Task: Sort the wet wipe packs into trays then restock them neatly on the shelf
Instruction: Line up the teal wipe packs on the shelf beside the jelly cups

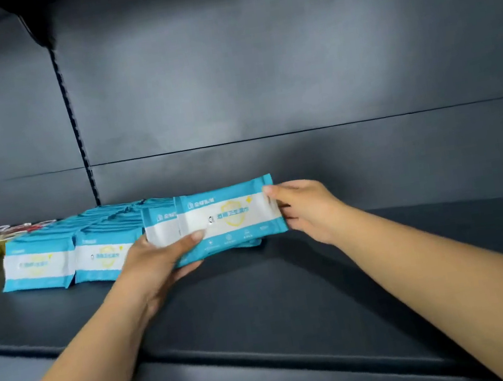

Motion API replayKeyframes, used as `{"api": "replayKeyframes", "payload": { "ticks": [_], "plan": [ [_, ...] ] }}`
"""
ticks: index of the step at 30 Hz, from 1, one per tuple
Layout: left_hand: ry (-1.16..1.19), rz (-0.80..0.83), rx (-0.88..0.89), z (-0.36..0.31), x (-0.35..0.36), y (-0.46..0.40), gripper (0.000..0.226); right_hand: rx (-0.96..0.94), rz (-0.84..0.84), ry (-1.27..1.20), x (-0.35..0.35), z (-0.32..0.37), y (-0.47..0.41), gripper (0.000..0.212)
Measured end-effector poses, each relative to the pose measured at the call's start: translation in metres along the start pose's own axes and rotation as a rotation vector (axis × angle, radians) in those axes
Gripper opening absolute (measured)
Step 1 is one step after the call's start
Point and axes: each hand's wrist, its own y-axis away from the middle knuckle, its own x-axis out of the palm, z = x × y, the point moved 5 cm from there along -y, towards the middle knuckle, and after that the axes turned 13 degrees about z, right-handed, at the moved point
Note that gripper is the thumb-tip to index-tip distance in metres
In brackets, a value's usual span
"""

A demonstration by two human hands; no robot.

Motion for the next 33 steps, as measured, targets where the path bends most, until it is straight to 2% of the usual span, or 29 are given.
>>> {"api": "replayKeyframes", "payload": {
  "ticks": [2,3,4,6,8,10,12,15,17,20,24,28,33],
  "plan": [
    [-0.031,-0.159,0.069,0.0,-0.022,-0.003,0.029,0.072,0.019,0.048,-0.009,-0.011,-0.022,0.014],
    [-0.052,-0.222,0.104,0.0,-0.031,-0.002,0.029,0.102,0.014,0.15,-0.014,-0.017,-0.029,0.016],
    [-0.074,-0.277,0.138,0.0,-0.039,-0.001,0.03,0.123,0.022,0.325,-0.018,-0.023,-0.038,0.018],
    [-0.094,-0.361,0.176,0.001,-0.052,0.0,0.027,0.121,0.104,0.835,-0.02,-0.031,-0.055,0.023],
    [-0.149,-0.444,0.197,0.002,-0.063,-0.001,0.022,0.118,0.222,1.141,-0.014,-0.039,-0.066,0.034],
    [-0.268,-0.502,0.204,0.0,-0.068,-0.001,0.026,0.136,0.298,1.192,-0.008,-0.048,-0.075,0.049],
    [-0.334,-0.53,0.237,-0.004,-0.067,0.003,0.031,0.136,0.328,1.238,0.0,-0.055,-0.081,0.053],
    [-0.386,-0.543,0.274,-0.008,-0.064,0.006,0.026,0.084,0.346,1.395,0.009,-0.056,-0.088,0.032],
    [-0.403,-0.55,0.274,-0.01,-0.068,0.008,0.028,0.053,0.313,1.467,0.014,-0.05,-0.09,0.027],
    [-0.483,-0.574,0.263,-0.015,-0.074,0.015,0.036,0.072,0.188,1.384,0.009,-0.039,-0.1,0.032],
    [-0.584,-0.56,0.218,-0.014,-0.082,0.025,0.041,0.134,0.027,1.014,-0.007,-0.028,-0.118,0.013],
    [-0.507,-0.543,0.146,-0.002,-0.095,0.02,0.033,0.195,-0.034,0.801,-0.01,-0.017,-0.13,0.013],
    [-0.381,-0.533,0.128,0.006,-0.105,0.015,0.034,0.191,-0.178,0.712,-0.018,-0.022,-0.145,0.019]
  ]
}}
